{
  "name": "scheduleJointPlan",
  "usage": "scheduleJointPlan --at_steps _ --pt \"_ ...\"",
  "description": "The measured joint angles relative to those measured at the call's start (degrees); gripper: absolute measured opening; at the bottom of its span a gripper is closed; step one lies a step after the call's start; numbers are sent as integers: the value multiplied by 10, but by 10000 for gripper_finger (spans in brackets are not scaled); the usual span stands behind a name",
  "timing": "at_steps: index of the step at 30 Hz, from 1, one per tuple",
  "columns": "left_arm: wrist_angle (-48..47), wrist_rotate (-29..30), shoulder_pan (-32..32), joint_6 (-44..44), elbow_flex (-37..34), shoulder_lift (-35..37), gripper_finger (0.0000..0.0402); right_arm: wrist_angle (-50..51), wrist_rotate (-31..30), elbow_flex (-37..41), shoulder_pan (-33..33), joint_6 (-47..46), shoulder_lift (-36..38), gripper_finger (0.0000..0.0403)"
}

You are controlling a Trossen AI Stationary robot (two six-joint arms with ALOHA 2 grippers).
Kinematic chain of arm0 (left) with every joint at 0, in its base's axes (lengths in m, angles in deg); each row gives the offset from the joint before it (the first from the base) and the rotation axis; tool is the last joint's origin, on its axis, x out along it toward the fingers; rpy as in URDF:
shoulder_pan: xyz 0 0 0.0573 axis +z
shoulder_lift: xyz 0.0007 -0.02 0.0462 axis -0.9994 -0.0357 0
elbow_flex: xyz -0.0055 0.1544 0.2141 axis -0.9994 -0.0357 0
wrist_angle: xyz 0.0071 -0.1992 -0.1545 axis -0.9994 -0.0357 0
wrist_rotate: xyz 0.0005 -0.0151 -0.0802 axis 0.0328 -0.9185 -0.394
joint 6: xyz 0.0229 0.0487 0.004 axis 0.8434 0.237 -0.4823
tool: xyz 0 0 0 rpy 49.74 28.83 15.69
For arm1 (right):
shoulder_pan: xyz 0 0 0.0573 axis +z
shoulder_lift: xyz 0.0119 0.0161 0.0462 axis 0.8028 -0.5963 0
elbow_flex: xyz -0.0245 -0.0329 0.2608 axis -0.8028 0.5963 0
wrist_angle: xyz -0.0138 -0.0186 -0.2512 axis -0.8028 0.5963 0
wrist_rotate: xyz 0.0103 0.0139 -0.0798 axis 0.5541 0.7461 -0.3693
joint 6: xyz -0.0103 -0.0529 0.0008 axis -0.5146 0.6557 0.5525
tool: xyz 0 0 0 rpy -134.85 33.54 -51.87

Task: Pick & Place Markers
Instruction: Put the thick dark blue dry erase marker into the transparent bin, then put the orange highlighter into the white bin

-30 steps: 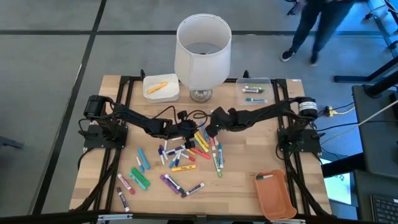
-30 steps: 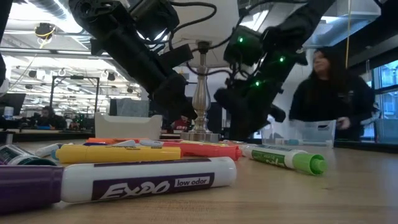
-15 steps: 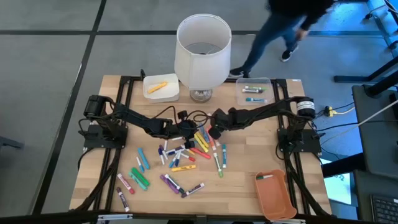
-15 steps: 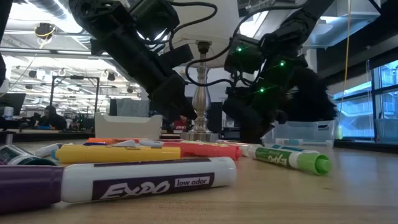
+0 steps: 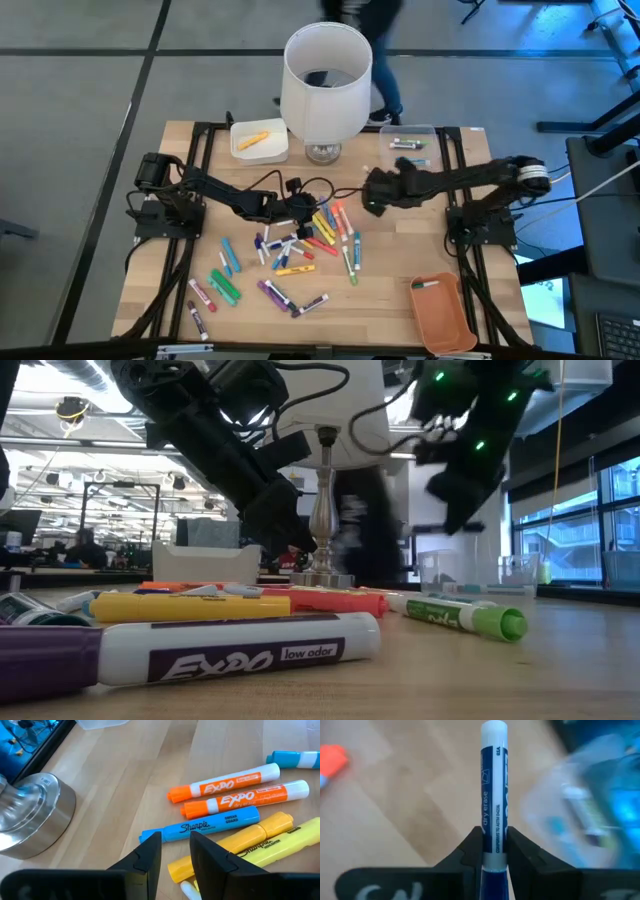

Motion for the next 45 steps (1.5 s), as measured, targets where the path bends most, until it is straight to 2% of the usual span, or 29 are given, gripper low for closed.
scheduleJointPlan --at_steps 4,9,13,20,22,24,28,32,35,39,45 --pt "0 0 0 -3 0 0 99 63 -52 0 -24 73 34 64" --pt "5 1 0 -3 0 0 95 57 -122 0 -84 187 37 64" --pt "5 2 0 1 0 0 97 50 -124 0 -148 261 33 64" --pt "5 2 0 2 0 0 96 47 -100 0 -241 301 32 64" --pt "3 2 0 2 0 0 96 39 -99 0 -255 273 32 85" --pt "2 2 0 2 0 0 98 39 -89 0 -262 254 32 129" --pt "4 6 1 2 0 0 104 40 -83 0 -264 244 32 226" --pt "5 6 6 2 0 0 109 40 -92 0 -260 222 32 283" --pt "5 6 12 2 0 0 109 41 -114 0 -247 203 33 293" --pt "5 6 17 2 0 0 107 50 -127 0 -209 166 35 283" --pt "5 5 16 1 0 0 109 47 -26 16 -96 38 35 255"
